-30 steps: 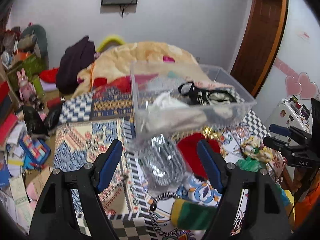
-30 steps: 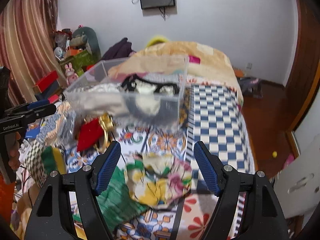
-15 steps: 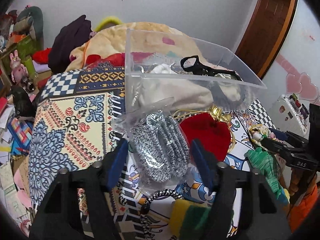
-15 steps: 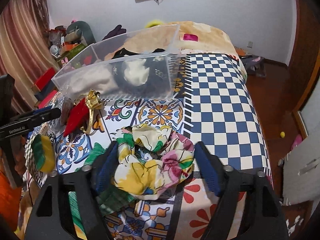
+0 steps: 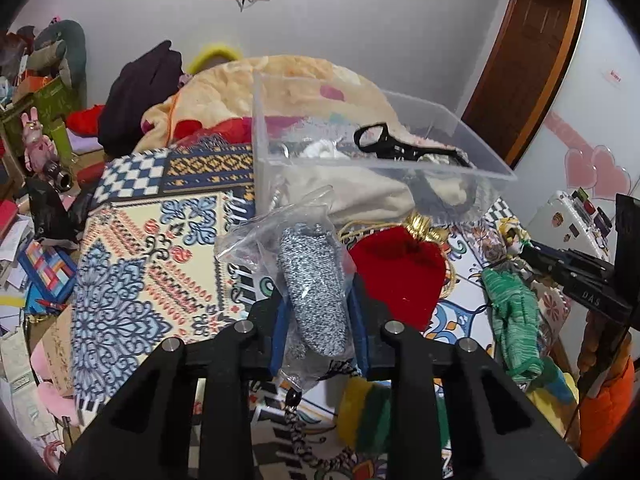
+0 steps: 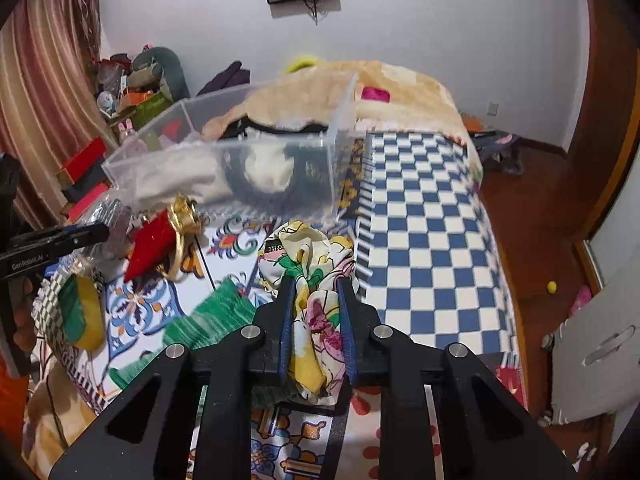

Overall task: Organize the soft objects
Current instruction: 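Grasp the bagged silver scrubber with the left tool while the right tool grasps the floral scrunchie, then move both items into the clear plastic box and open both tools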

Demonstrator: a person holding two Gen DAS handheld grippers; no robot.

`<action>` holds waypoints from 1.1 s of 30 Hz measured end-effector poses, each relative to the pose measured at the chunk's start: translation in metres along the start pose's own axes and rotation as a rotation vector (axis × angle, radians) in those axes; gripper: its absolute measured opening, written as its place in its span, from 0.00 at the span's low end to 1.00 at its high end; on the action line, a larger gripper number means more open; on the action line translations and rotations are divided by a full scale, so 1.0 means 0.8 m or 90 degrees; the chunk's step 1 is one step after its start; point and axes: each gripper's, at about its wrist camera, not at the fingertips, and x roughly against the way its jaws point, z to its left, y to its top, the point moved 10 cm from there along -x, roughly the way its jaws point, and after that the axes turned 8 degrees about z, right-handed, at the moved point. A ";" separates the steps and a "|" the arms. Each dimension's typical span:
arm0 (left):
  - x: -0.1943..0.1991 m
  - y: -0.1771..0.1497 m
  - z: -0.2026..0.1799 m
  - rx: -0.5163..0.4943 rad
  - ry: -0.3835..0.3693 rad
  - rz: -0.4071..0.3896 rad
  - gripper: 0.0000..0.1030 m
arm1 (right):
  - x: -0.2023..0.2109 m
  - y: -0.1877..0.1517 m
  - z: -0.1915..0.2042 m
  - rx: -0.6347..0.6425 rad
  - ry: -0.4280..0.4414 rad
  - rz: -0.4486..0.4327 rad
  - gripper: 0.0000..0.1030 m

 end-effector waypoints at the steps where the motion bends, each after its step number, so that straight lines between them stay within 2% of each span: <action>1: 0.007 0.001 0.000 0.000 0.000 -0.007 0.27 | 0.004 0.003 -0.001 0.001 -0.002 -0.007 0.18; 10: 0.065 0.032 -0.009 -0.020 0.006 -0.082 0.27 | 0.054 0.049 0.013 0.012 0.002 -0.094 0.18; 20: 0.093 0.089 -0.026 -0.033 0.001 -0.148 0.27 | 0.064 0.100 0.053 0.026 0.024 -0.159 0.18; 27: 0.070 0.116 -0.032 -0.034 -0.001 -0.142 0.27 | 0.028 0.132 0.070 0.022 0.044 -0.151 0.18; 33: 0.029 0.133 -0.032 -0.031 0.000 -0.103 0.27 | 0.003 0.154 0.077 0.032 0.051 -0.131 0.18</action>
